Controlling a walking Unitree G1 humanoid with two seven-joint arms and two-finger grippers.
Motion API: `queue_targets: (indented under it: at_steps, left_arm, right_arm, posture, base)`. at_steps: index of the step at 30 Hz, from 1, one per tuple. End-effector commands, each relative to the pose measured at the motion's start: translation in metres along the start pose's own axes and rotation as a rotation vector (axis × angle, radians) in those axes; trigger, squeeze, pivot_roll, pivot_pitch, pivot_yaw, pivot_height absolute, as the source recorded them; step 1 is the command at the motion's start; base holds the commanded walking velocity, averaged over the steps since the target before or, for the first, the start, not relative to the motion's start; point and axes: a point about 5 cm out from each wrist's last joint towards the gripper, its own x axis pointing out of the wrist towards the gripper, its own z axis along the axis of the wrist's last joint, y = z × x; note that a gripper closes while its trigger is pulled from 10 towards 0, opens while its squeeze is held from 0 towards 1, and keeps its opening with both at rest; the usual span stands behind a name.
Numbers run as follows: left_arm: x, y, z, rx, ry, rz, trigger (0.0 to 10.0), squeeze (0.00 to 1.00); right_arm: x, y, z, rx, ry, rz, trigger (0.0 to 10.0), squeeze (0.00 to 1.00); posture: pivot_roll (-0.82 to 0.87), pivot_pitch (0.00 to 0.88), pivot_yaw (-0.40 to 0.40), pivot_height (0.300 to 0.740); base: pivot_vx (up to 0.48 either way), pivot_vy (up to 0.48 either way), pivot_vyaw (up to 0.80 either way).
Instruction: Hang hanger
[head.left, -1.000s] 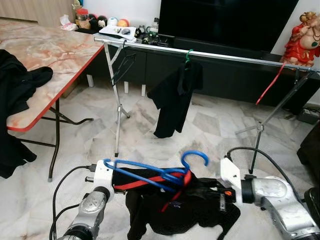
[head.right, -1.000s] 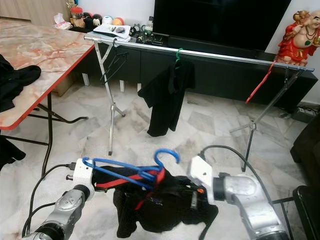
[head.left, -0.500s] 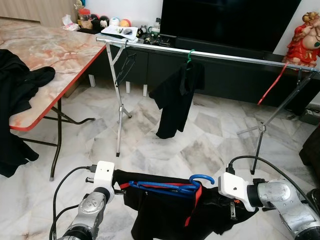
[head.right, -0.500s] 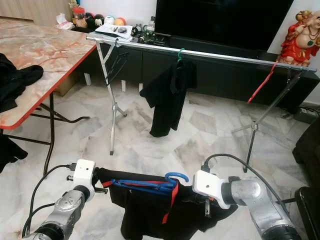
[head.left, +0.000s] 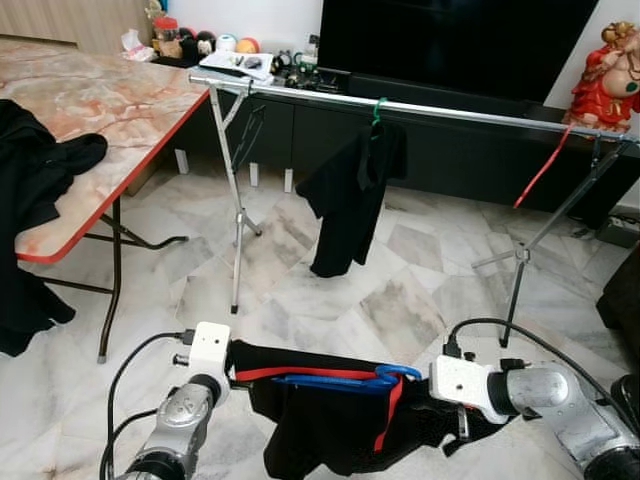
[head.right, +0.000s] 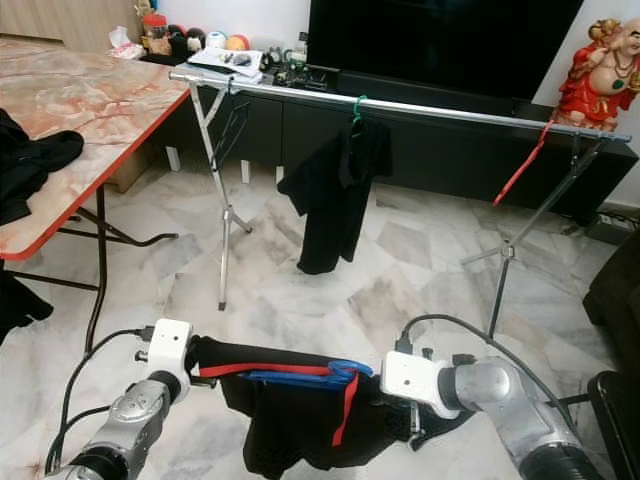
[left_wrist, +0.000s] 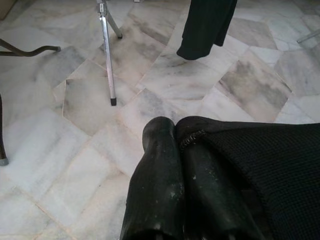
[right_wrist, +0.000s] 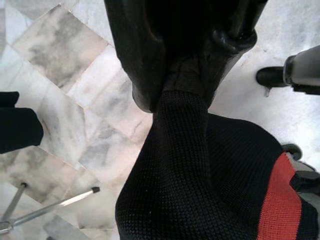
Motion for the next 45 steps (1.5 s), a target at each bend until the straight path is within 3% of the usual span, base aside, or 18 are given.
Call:
queue_targets:
  at_steps: [1, 11, 17, 23, 26, 29, 30, 34, 36, 39, 45]
  left_arm:
    - [-0.001, 0.006, 0.0, 0.004, 0.002, 0.003, 0.0, 0.0]
    - [-0.004, -0.011, -0.012, 0.117, 0.079, -0.147, 0.0, 0.0]
    - [-0.004, -0.013, -0.012, 0.126, 0.08, -0.164, 0.0, 0.0]
    - [-0.002, -0.011, -0.006, 0.117, 0.064, -0.161, 0.0, 0.0]
    - [0.001, -0.007, 0.001, 0.108, 0.036, -0.134, 0.0, 0.0]
    - [0.003, -0.002, 0.009, 0.053, 0.009, -0.112, 0.0, 0.0]
    - [0.005, 0.001, 0.015, -0.009, -0.008, -0.11, 0.0, 0.0]
    - [0.006, 0.002, 0.02, -0.064, -0.027, -0.129, 0.0, 0.0]
    - [0.008, 0.0, 0.031, -0.101, -0.076, -0.157, 0.0, 0.0]
    - [0.01, -0.002, 0.037, -0.124, -0.1, -0.194, 0.0, 0.0]
    - [0.007, -0.02, 0.047, -0.123, -0.12, -0.391, 0.0, 0.0]
  right_arm:
    - [-0.004, -0.011, -0.003, 0.028, 0.026, -0.081, 0.0, 0.0]
    - [0.01, -0.015, 0.009, 0.206, -0.107, -0.16, 0.0, 0.0]
    - [0.013, -0.013, 0.011, 0.22, -0.125, -0.149, 0.0, 0.0]
    - [0.017, -0.004, 0.005, 0.154, -0.043, -0.092, 0.0, 0.0]
    - [0.021, 0.004, -0.001, 0.123, 0.014, -0.058, 0.0, 0.0]
    - [0.027, 0.012, -0.008, 0.112, 0.087, -0.049, 0.0, 0.0]
    - [0.033, 0.017, -0.014, 0.119, 0.141, -0.06, 0.0, 0.0]
    - [0.039, 0.02, -0.016, 0.162, 0.161, -0.087, 0.0, 0.0]
    - [0.048, 0.029, -0.016, 0.222, 0.161, -0.076, 0.0, 0.0]
    - [0.052, 0.031, -0.015, 0.235, 0.16, -0.088, 0.0, 0.0]
    - [0.06, 0.022, -0.009, 0.31, 0.136, -0.215, 0.0, 0.0]
  posture:
    - [0.06, 0.097, -0.082, 0.74]
    - [0.07, 0.101, -0.081, 0.74]
    - [0.07, 0.102, -0.081, 0.74]
    - [0.07, 0.102, -0.081, 0.74]
    - [0.07, 0.103, -0.081, 0.74]
    - [0.07, 0.102, -0.081, 0.74]
    - [0.08, 0.101, -0.081, 0.74]
    - [0.08, 0.1, -0.078, 0.74]
    - [0.09, 0.1, -0.077, 0.74]
    - [0.09, 0.099, -0.077, 0.74]
    - [0.1, 0.095, -0.072, 0.74]
  base:
    - [0.0, 0.0, 0.0]
    - [0.0, 0.0, 0.0]
    - [0.0, 0.0, 0.0]
    - [0.0, 0.0, 0.0]
    - [0.0, 0.0, 0.0]
    - [0.0, 0.0, 0.0]
    - [0.0, 0.0, 0.0]
    - [0.0, 0.0, 0.0]
    - [0.0, 0.0, 0.0]
    - [0.0, 0.0, 0.0]
    - [0.0, 0.0, 0.0]
